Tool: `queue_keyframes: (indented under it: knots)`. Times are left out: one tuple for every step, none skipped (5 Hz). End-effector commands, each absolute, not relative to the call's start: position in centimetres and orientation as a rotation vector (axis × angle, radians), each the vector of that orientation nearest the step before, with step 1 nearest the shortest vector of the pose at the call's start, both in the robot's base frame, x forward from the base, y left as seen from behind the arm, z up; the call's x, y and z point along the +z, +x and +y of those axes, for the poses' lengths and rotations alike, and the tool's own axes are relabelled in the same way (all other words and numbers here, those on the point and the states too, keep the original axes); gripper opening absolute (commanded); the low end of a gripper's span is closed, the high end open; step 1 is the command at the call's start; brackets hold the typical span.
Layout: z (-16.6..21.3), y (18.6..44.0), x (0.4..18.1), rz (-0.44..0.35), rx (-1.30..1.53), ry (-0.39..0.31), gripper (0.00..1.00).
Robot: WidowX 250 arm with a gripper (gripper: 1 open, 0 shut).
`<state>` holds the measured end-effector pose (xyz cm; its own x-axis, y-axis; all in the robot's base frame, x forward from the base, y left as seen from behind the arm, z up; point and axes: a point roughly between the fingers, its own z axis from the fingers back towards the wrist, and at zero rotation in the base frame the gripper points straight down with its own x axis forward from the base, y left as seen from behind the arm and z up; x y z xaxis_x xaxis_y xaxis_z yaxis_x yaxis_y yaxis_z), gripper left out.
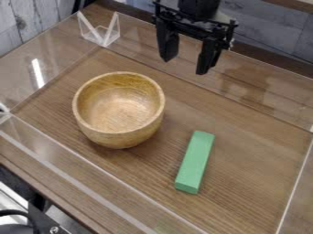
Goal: Put green object into wooden bowl
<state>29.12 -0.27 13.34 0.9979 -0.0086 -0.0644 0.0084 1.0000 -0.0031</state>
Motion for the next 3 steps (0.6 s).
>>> queue_keyframes:
  knots:
    - [-0.6,27.9,13.1,0.087,-0.001,-0.014,1.0]
    - [-1.8,26.3,10.5,0.101,0.066,-0.034,1.0]
    - [-3.6,24.9,8.3,0.09,0.132,-0.05,1.0]
